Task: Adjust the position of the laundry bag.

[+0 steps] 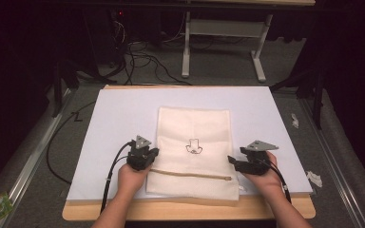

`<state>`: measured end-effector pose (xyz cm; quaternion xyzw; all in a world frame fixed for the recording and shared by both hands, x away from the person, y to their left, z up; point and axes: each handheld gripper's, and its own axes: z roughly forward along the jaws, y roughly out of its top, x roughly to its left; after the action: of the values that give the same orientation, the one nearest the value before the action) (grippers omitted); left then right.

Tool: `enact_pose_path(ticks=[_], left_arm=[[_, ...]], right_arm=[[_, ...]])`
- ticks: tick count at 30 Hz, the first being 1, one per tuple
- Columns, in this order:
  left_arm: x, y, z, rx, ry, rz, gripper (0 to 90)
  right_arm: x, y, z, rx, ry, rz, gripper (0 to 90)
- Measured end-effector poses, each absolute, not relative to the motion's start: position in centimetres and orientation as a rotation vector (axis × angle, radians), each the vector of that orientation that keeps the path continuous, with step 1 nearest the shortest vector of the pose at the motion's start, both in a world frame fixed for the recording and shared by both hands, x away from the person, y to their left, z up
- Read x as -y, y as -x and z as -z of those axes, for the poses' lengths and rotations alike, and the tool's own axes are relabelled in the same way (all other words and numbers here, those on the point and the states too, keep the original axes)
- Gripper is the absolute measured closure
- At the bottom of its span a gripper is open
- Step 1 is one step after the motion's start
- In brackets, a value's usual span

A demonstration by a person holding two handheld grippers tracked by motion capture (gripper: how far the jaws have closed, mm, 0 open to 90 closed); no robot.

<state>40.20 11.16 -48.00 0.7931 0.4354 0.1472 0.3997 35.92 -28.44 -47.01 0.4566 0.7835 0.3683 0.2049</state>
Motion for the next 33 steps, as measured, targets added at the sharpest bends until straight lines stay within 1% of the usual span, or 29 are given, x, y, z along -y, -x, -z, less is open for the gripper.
enact_pose_path(ticks=[2, 3, 4, 7, 8, 9, 11, 13, 18, 21, 23, 24, 25, 26, 29, 31, 33], left_arm=[[-11.5, -40.0, 47.8, -1.104, -1.986, -0.373, 84.8], [-11.6, -39.9, 47.6, -1.104, -1.976, -0.371, 80.7], [-11.8, -39.8, 47.5, -1.099, -1.972, -0.369, 80.7], [-12.1, -39.3, 47.3, -1.081, -1.975, -0.400, 72.2], [-12.3, -39.2, 47.3, -1.074, -1.978, -0.408, 70.7], [-12.4, -39.1, 47.2, -1.071, -1.974, -0.414, 67.4], [-12.6, -38.9, 47.2, -1.073, -1.977, -0.425, 66.5], [-12.8, -38.9, 47.3, -1.085, -1.971, -0.420, 63.5], [-12.6, -38.8, 47.1, -1.090, -1.946, -0.405, 60.9], [-12.3, -38.8, 47.2, -1.085, -1.955, -0.417, 55.7], [-12.3, -38.7, 47.2, -1.073, -1.963, -0.435, 52.8], [-12.2, -38.6, 47.2, -1.065, -1.965, -0.450, 51.5], [-12.3, -38.3, 47.0, -1.044, -1.968, -0.474, 48.3], [-12.3, -38.3, 47.0, -1.044, -1.968, -0.474, 46.7], [-12.4, -37.9, 46.5, -1.024, -1.943, -0.478, 45.1], [-12.5, -37.8, 46.1, -1.029, -1.884, -0.404, 44.0], [-12.4, -37.7, 45.7, -1.022, -1.871, -0.399, 42.9]], right_arm=[[27.7, -36.4, 47.5, -2.229, -1.258, -0.993, 42.1], [27.0, -36.7, 47.8, -2.261, -1.246, -0.942, 52.1], [27.0, -36.7, 47.8, -2.261, -1.246, -0.942, 52.1], [26.5, -36.5, 47.5, -2.259, -1.224, -0.908, 77.0], [26.6, -36.5, 47.4, -2.251, -1.214, -0.895, 81.0], [27.2, -36.8, 47.2, -2.242, -1.252, -0.913, 89.5], [27.6, -37.0, 47.2, -2.230, -1.263, -0.914, 89.9], [28.6, -37.7, 47.3, -2.186, -1.298, -0.896, 90.0], [29.3, -38.5, 47.5, -2.162, -1.316, -0.893, 90.0], [29.1, -38.3, 47.4, -2.165, -1.306, -0.884, 89.6], [29.1, -38.2, 47.3, -2.167, -1.295, -0.897, 76.1], [29.1, -38.0, 47.1, -2.160, -1.293, -0.918, 71.0], [29.3, -37.7, 46.7, -2.143, -1.292, -0.962, 63.2], [29.3, -37.7, 46.7, -2.143, -1.292, -0.962, 63.2], [29.8, -37.0, 46.0, -2.105, -1.304, -1.016, 54.5], [30.2, -36.2, 45.5, -2.078, -1.310, -1.024, 51.8], [30.5, -35.6, 45.2, -2.078, -1.307, -1.040, 53.0]])
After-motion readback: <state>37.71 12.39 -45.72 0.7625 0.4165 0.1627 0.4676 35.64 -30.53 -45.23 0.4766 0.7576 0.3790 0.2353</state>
